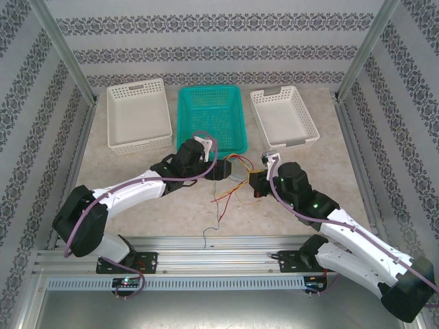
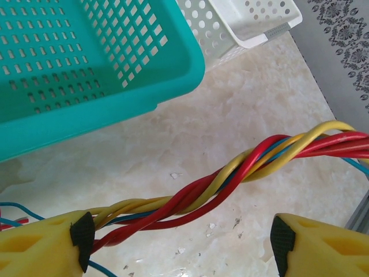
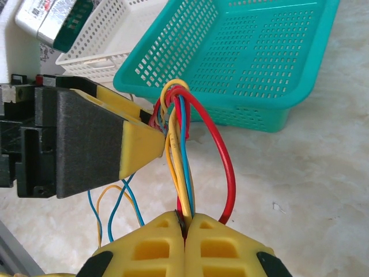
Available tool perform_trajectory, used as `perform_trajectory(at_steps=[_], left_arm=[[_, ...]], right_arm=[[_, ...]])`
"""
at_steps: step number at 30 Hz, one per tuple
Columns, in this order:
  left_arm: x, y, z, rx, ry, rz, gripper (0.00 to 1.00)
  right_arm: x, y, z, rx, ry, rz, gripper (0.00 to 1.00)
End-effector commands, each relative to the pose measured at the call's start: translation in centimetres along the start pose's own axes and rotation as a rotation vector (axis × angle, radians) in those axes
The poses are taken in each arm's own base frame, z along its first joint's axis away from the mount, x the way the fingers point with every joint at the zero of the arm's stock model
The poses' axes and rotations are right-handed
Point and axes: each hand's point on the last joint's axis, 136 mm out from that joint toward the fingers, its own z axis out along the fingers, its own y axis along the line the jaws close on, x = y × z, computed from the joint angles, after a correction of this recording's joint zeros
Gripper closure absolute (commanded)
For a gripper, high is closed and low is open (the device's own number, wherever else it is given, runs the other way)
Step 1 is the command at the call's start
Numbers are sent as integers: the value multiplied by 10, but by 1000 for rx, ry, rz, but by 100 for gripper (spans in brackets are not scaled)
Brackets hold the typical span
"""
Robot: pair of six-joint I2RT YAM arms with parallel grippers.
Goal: Untangle the cables
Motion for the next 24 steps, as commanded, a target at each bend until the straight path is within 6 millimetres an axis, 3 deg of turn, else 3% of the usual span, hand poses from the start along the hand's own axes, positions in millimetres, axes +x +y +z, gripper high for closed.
perform_trajectory(at_steps=[1, 4, 9, 15, 20, 24], left_arm=[[-5, 2, 4, 25, -19, 36, 24], [-7, 3, 4, 25, -30, 44, 29], [-14, 7, 1, 37, -73, 55, 24], [-21, -3, -3, 107, -118, 66, 34], [-22, -7, -2, 134, -129, 65, 57], [-22, -8, -4, 137, -131, 69, 64]], right_arm=[[-13, 20, -5, -87, -51, -32, 100], [-11, 22, -6, -104, -46, -38, 100], [-9, 26, -7, -122, -34, -49, 100], [-5, 28, -6, -138, -20, -53, 100], [-5, 31, -6, -151, -17, -55, 100], [-3, 27, -5, -128, -10, -60, 100]])
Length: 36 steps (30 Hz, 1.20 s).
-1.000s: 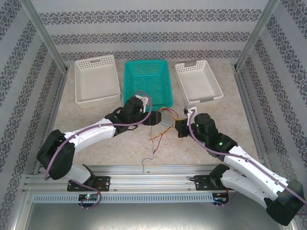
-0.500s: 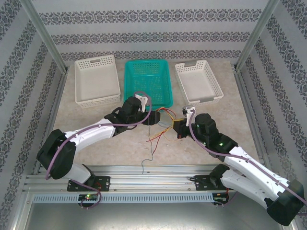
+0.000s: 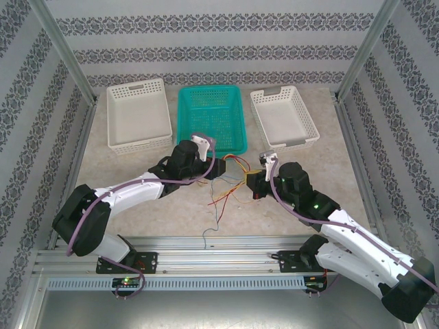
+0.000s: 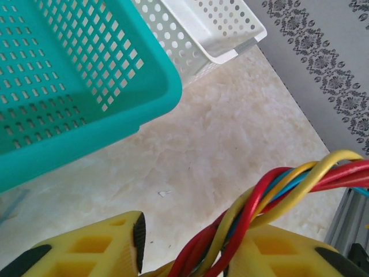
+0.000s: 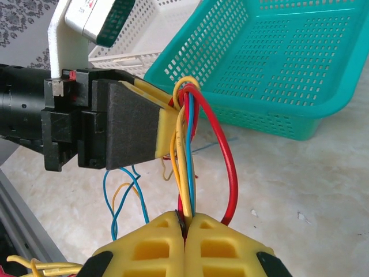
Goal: Untangle the cables
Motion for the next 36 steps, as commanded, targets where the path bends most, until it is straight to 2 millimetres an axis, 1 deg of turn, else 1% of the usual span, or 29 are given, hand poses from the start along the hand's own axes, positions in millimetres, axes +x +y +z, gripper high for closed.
perform_trajectory(at_steps=[1, 3, 5, 6, 9, 10, 13, 15, 18, 20, 22, 26, 31, 33, 36], left_arm=[[-16, -6, -5, 28, -64, 25, 68], [-17, -6, -7, 17, -64, 38, 79], [-22, -2, -11, -20, -73, 48, 97], [-24, 0, -12, -32, -78, 52, 100], [-34, -2, -20, -55, -99, 52, 100], [-37, -2, -22, -68, -104, 47, 100], [-46, 0, -32, -106, -136, 22, 100], [-51, 2, -39, -128, -160, 3, 100], [-57, 3, -48, -152, -192, -21, 100], [-62, 3, -52, -159, -212, -43, 100], [-67, -4, -56, -137, -223, -58, 100], [-73, -17, -61, -105, -231, -79, 100], [-76, -36, -68, -85, -246, -69, 100], [-76, -41, -70, -76, -248, -71, 100], [-72, -44, -70, -74, -241, -69, 100]], right_arm=[[-3, 9, -1, -31, -8, -28, 100], [-4, 3, 0, 1, -5, -22, 100], [-5, -1, 3, 30, 7, -21, 100], [-7, -2, 3, 42, 6, -19, 100], [-16, -1, 1, 56, -7, -16, 100], [-20, 0, 0, 56, -15, -13, 96], [-32, 10, -8, 25, -43, -5, 82], [-39, 16, -13, 3, -55, 8, 67], [-42, 26, -17, -44, -50, 26, 49], [-42, 34, -18, -88, -49, 43, 39], [-41, 40, -19, -114, -47, 50, 36], [-35, 36, -12, -81, -27, 52, 30], [-25, 18, 6, 29, -5, 85, 31], [-26, 15, 12, 61, -10, 93, 32], [-35, 17, 18, 71, -54, 104, 32]])
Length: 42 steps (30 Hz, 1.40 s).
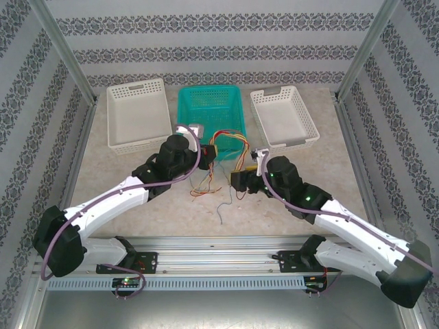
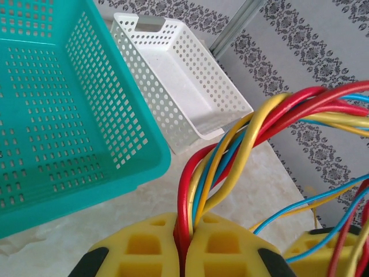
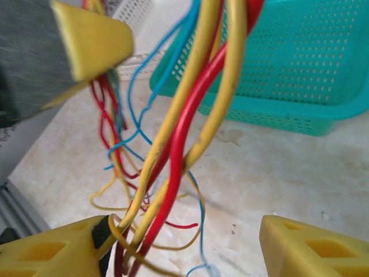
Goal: Untangle the cables
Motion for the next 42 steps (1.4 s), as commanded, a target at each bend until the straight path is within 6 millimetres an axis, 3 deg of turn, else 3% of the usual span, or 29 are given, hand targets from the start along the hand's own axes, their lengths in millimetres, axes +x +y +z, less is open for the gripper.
perform_trajectory(at_steps=[1, 6, 10, 14, 20, 25, 29, 36, 42], left_arm=[[-11, -15, -9, 20, -28, -19, 100], [-6, -21, -15, 45, -29, -21, 100], [-6, -21, -25, 41, -22, 5, 100], [-8, -17, -41, -5, -4, 94, 100], [-2, 0, -55, -101, 65, 256, 100], [16, 12, -55, -143, 172, 365, 100], [31, 10, -50, -120, 288, 415, 100], [55, 0, -43, -31, 426, 444, 100], [48, -13, -47, 14, 397, 376, 100]], right_arm=[[-29, 5, 0, 29, -116, 26, 33], [-39, -20, 0, 194, -190, 58, 47], [-36, -44, -7, 324, -192, 61, 70], [-35, -68, -32, 465, -213, 28, 90], [-49, -94, -77, 610, -253, -28, 100], [-63, -111, -107, 705, -248, -56, 100], [-74, -117, -119, 736, -220, -69, 100], [-77, -89, -94, 541, -94, -87, 76], [-68, -61, -90, 362, -65, -55, 51]])
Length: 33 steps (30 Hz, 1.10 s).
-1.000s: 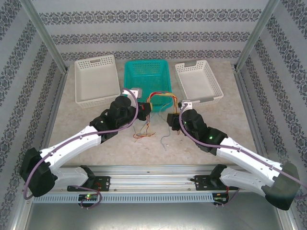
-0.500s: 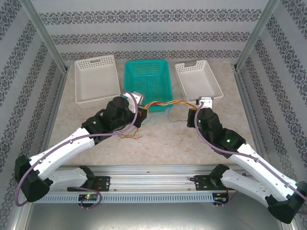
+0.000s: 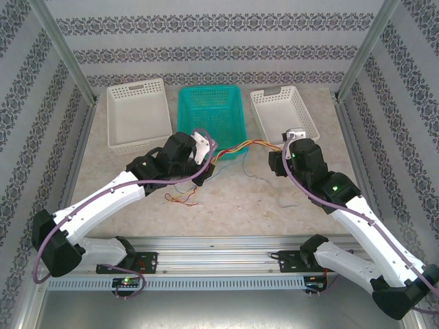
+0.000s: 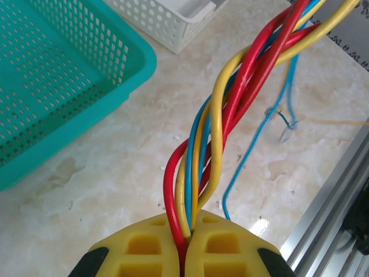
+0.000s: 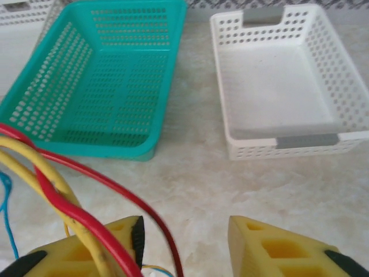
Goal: Untangle the cables
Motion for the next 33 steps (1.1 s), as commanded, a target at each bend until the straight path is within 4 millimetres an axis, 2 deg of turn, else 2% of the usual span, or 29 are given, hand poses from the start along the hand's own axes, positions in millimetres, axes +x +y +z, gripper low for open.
perform_trajectory(at_steps=[1, 5, 8, 13, 15, 18, 20, 25, 28, 33], left_arm=[[2, -2, -10, 18, 18, -44, 100], [-6, 1, -10, 4, 29, -129, 100], [-14, 3, -10, -13, 21, -187, 100], [-21, 6, -11, -44, 32, -220, 100], [-17, 9, -10, -66, 58, -233, 100], [-13, 16, -11, -105, 71, -253, 100], [-15, 12, -12, -80, 65, -259, 100], [-27, -5, -19, 13, 28, -207, 100], [-33, -15, -27, 67, -12, -139, 100], [-32, 0, -38, -19, -49, -86, 100]], right_arm=[[-5, 17, -19, -128, -8, 33, 48], [-5, 28, -34, -209, -15, 42, 38], [-6, 34, -44, -263, -28, 73, 38], [-4, 57, -57, -425, -28, 139, 40], [-4, 56, -62, -427, -30, 167, 42], [-7, 37, -67, -337, -81, 212, 42], [-7, 40, -71, -369, -104, 221, 42], [9, 55, -51, -414, -15, 207, 46], [15, 50, -40, -381, -15, 203, 49], [23, 36, -29, -323, -20, 227, 56]])
